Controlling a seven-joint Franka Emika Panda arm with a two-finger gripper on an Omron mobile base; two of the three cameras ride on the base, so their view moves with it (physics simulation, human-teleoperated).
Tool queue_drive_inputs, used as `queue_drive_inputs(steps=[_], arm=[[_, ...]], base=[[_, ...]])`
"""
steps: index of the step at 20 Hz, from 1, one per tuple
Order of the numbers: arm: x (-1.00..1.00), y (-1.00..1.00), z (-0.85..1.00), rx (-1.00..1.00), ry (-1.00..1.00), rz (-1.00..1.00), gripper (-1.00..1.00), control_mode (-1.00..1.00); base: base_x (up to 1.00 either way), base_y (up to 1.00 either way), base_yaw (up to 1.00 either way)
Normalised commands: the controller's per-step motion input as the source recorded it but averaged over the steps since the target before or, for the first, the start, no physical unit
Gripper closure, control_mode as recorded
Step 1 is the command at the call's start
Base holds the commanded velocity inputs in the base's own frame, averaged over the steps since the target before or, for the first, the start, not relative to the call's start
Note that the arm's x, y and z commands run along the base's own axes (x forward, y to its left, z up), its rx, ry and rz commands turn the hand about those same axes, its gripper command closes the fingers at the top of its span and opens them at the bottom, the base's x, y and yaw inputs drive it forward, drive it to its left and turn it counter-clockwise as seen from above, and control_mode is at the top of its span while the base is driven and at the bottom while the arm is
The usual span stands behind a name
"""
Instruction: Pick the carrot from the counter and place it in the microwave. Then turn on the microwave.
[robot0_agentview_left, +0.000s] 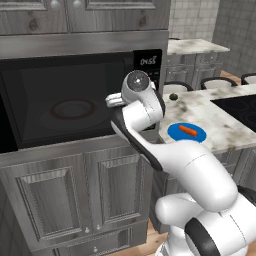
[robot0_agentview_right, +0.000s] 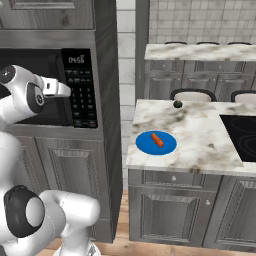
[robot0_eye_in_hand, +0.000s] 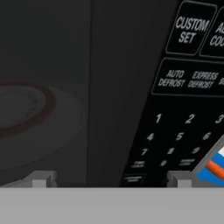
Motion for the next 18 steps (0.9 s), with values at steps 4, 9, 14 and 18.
queue_drive_inputs(steps=[4, 9, 14, 18], arm=[[0.18, 0.03, -0.03, 0.00, 0.00, 0.00, -1.00, -1.00], [0.15, 0.03, -0.07, 0.00, 0.00, 0.00, -1.00, -1.00], [0.15, 0.05, -0.09, 0.00, 0.00, 0.00, -1.00, -1.00], [0.15, 0.05, -0.09, 0.00, 0.00, 0.00, -1.00, -1.00]], base=[[0.00, 0.00, 0.00], [0.00, 0.00, 0.00], [0.00, 0.00, 0.00], [0.00, 0.00, 0.00]])
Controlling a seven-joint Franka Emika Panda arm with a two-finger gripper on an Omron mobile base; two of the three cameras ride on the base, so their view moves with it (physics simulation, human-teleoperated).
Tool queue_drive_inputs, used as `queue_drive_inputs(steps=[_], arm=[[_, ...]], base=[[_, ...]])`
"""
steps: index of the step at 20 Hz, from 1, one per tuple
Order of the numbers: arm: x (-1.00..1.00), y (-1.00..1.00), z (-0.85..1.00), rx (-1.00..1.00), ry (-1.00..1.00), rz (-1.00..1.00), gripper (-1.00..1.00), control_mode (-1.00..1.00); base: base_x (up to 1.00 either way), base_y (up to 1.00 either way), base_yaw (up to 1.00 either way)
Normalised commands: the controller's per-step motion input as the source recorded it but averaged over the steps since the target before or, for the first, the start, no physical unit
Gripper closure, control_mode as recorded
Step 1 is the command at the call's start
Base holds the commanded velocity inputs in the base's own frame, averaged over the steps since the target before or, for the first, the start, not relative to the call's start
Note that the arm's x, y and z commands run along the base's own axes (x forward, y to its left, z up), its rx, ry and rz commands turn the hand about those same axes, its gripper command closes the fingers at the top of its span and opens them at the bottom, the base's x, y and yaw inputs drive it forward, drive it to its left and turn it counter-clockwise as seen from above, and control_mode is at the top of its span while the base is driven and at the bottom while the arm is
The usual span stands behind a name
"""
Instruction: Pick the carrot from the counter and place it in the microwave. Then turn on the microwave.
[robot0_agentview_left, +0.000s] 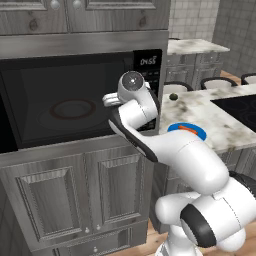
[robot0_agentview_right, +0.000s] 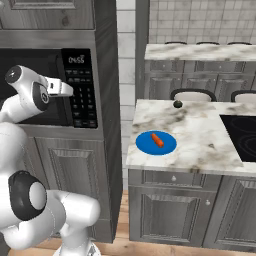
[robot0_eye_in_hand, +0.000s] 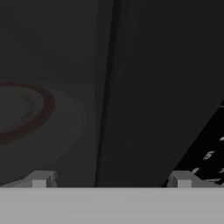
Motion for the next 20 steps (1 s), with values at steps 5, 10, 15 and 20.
queue_drive_inputs(steps=[5, 10, 15, 20], arm=[[0.15, 0.04, -0.07, 0.00, 0.00, 0.00, -1.00, -1.00], [0.13, 0.01, -0.06, 0.00, 0.00, 0.00, -1.00, -1.00], [0.11, 0.00, -0.06, 0.00, 0.00, 0.00, 1.00, -1.00], [0.00, 0.00, 0.00, 0.00, 0.01, 0.00, 1.00, -1.00]], base=[[0.00, 0.00, 0.00], [0.00, 0.00, 0.00], [0.00, 0.00, 0.00], [0.00, 0.00, 0.00]])
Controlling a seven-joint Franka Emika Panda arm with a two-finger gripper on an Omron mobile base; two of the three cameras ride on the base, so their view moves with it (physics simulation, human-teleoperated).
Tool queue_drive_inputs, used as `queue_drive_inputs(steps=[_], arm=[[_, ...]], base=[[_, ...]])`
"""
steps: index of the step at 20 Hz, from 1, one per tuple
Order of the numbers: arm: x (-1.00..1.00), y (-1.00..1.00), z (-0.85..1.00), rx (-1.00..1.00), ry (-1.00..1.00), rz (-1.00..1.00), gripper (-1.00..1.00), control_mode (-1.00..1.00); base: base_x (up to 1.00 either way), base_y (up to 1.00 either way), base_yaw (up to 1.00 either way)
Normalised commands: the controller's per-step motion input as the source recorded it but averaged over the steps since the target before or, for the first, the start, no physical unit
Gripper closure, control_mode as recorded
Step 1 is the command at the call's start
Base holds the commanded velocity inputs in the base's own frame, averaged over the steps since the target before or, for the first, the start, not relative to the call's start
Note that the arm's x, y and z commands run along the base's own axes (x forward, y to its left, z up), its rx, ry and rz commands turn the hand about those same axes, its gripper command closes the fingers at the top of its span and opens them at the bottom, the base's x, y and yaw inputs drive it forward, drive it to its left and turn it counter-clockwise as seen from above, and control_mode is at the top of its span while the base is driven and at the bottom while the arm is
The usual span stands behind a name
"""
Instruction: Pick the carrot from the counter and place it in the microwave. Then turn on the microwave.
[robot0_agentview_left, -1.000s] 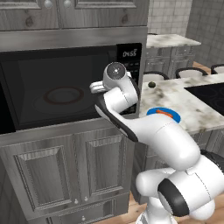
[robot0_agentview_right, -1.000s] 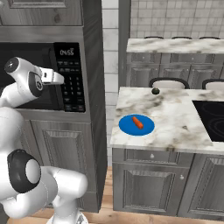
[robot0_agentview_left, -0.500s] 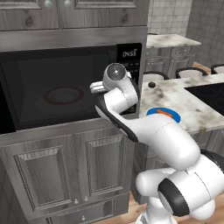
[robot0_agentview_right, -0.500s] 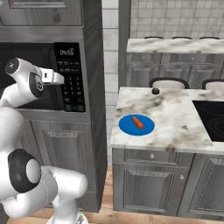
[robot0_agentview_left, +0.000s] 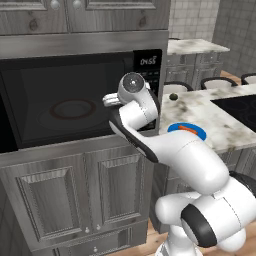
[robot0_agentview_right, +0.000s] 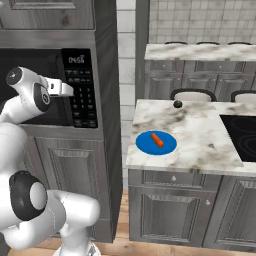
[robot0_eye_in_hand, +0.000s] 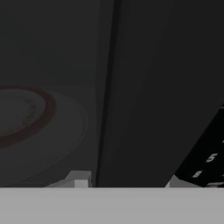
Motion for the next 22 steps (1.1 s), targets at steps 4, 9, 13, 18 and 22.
queue_drive_inputs(steps=[4, 9, 13, 18, 22], arm=[[0.00, 0.00, 0.00, 0.00, 0.00, 0.00, 1.00, -1.00], [-0.12, 0.00, 0.00, 0.00, -0.07, -0.01, 1.00, -1.00], [-0.24, 0.00, 0.00, 0.00, -0.16, -0.05, 1.00, -1.00], [-0.31, 0.00, 0.00, 0.00, -0.08, -0.09, 1.00, -1.00], [-0.33, 0.00, 0.03, 0.00, -0.04, -0.11, 1.00, -1.00]], base=[[0.00, 0.00, 0.00], [0.00, 0.00, 0.00], [0.00, 0.00, 0.00], [0.00, 0.00, 0.00], [0.00, 0.00, 0.00]])
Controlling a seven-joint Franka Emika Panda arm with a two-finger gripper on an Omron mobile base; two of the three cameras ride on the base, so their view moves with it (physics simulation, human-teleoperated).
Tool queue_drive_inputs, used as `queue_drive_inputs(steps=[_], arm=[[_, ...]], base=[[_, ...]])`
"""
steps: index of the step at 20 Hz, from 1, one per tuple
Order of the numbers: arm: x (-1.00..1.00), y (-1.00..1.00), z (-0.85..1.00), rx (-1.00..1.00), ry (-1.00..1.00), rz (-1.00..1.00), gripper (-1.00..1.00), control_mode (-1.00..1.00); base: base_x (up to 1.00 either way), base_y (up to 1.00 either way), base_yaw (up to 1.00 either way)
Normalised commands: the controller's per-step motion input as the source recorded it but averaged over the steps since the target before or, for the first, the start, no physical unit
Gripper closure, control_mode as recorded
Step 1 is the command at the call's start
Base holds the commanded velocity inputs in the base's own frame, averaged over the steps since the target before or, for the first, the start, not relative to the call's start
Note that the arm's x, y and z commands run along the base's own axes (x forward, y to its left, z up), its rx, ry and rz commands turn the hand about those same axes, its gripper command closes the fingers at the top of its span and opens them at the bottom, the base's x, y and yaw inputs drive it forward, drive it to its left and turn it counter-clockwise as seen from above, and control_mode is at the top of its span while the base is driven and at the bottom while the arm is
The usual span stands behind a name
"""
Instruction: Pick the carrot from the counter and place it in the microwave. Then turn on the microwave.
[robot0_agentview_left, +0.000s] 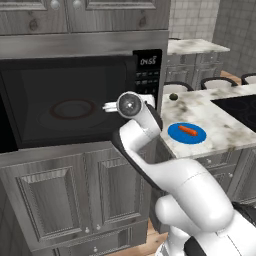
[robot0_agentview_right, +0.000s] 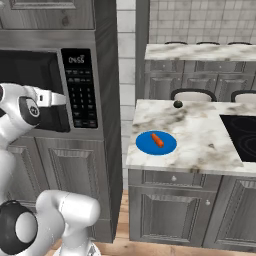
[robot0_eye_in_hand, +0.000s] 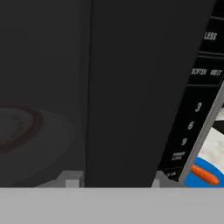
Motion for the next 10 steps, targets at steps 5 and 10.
queue_drive_inputs(steps=[5, 10], arm=[[-0.34, 0.02, 0.09, 0.00, -0.01, -0.13, 1.00, -1.00], [-0.48, 0.00, 0.02, 0.00, -0.05, -0.10, 1.00, -1.00]], base=[[0.00, 0.00, 0.00], [0.00, 0.00, 0.00]])
